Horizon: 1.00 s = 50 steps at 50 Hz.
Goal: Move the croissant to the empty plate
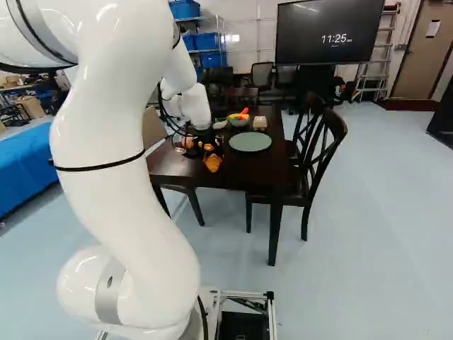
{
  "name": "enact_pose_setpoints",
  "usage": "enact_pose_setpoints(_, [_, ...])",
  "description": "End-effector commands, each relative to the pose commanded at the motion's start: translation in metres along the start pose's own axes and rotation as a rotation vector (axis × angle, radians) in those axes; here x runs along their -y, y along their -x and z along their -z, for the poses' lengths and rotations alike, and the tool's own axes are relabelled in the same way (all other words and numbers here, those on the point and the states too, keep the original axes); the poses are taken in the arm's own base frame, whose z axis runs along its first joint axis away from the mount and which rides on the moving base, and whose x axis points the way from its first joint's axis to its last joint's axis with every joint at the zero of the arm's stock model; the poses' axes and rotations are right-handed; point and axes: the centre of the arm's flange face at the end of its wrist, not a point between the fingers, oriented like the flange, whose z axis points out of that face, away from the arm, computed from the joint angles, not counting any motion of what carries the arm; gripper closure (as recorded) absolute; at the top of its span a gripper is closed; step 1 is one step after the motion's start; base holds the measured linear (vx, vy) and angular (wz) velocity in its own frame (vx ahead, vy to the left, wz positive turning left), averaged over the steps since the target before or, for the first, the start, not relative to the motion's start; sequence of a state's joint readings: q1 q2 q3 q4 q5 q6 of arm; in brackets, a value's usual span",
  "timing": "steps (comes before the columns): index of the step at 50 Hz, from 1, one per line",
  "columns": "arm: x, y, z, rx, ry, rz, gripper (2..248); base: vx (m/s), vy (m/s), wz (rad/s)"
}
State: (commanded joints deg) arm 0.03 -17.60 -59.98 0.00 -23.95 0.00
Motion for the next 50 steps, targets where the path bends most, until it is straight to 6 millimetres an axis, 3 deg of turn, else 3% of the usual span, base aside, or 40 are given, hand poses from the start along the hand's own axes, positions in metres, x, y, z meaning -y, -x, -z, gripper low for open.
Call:
enact_pose_setpoints(24, [0.0,0.0,0.002,-0.002,0.0,0.0,113,0.0,0.0,0.0])
enact_pose_setpoints(50, [0.0,0.001,0.037,-0.06,0.0,0.0,113,0.0,0.0,0.0])
